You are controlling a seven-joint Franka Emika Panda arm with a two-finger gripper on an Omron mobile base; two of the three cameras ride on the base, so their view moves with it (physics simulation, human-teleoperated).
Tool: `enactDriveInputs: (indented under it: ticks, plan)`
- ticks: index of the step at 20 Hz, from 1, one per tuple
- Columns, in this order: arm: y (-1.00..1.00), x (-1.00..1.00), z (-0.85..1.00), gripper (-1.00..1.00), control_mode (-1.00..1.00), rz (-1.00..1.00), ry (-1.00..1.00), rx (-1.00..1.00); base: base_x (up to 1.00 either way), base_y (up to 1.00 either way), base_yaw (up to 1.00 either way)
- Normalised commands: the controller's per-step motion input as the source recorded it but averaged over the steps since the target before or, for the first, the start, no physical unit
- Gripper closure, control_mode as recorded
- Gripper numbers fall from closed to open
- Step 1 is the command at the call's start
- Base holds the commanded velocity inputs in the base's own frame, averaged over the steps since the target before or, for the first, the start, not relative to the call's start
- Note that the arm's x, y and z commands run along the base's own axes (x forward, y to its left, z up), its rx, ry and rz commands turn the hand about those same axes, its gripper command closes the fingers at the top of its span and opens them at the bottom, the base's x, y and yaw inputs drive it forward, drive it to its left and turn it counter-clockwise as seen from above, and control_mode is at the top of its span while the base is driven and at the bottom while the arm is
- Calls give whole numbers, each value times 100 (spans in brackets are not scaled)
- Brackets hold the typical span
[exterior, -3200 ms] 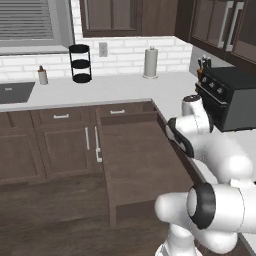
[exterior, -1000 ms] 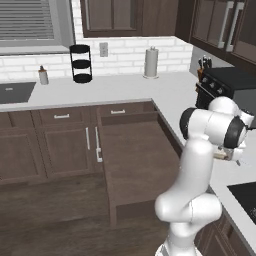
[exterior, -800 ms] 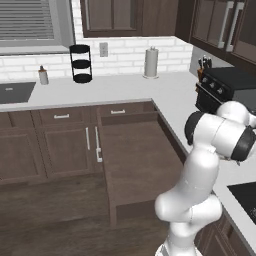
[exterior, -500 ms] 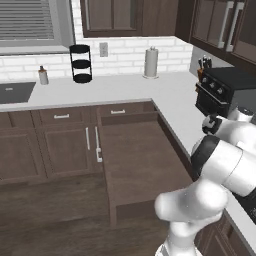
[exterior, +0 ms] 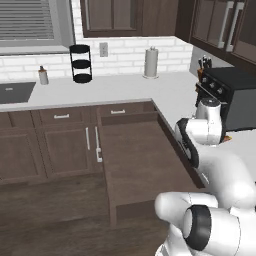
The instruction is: Pick the pizza cutter from the drawer and place it on the counter.
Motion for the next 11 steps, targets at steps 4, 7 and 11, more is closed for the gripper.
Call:
enactDriveInputs:
  ticks: [4,7,11]
  plan:
    - [100,-20,89,-100,-100,8,4,0,0,0,0]
    - [87,-48,83,-100,-100,7,0,14,0,0,0]
    - [7,-49,56,-100,-100,15,-18,50,0,0,0]
